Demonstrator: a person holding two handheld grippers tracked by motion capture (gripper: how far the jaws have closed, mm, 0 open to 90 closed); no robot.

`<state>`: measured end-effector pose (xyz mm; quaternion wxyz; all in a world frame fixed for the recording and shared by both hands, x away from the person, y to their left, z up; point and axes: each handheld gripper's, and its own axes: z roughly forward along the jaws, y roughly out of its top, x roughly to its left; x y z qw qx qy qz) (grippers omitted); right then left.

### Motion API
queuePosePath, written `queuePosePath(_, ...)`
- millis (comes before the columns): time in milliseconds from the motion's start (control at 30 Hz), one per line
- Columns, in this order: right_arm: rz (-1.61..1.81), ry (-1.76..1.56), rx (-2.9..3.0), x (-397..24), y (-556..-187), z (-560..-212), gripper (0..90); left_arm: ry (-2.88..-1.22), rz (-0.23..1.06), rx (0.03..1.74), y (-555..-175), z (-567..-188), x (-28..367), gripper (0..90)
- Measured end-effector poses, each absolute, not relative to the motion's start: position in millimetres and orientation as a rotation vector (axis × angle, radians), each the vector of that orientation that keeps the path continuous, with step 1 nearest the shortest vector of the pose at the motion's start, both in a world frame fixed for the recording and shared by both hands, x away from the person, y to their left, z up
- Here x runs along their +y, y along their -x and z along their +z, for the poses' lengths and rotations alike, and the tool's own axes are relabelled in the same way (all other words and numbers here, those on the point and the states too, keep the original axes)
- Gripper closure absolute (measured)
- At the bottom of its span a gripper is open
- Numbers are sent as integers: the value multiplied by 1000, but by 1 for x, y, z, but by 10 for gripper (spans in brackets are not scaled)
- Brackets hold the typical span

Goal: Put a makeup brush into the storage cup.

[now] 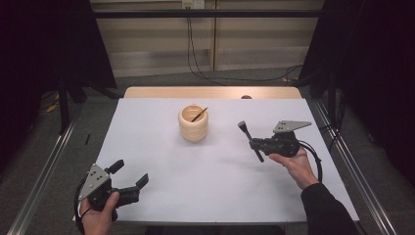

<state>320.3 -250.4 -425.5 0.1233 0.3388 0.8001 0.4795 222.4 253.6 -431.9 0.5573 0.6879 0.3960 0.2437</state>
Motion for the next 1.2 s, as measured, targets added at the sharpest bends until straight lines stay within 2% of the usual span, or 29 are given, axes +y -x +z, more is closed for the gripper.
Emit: queuePosePath(1200, 1658, -929, 2098, -270, -304, -417, 792, -1596, 568, 926, -220, -431, 255, 27)
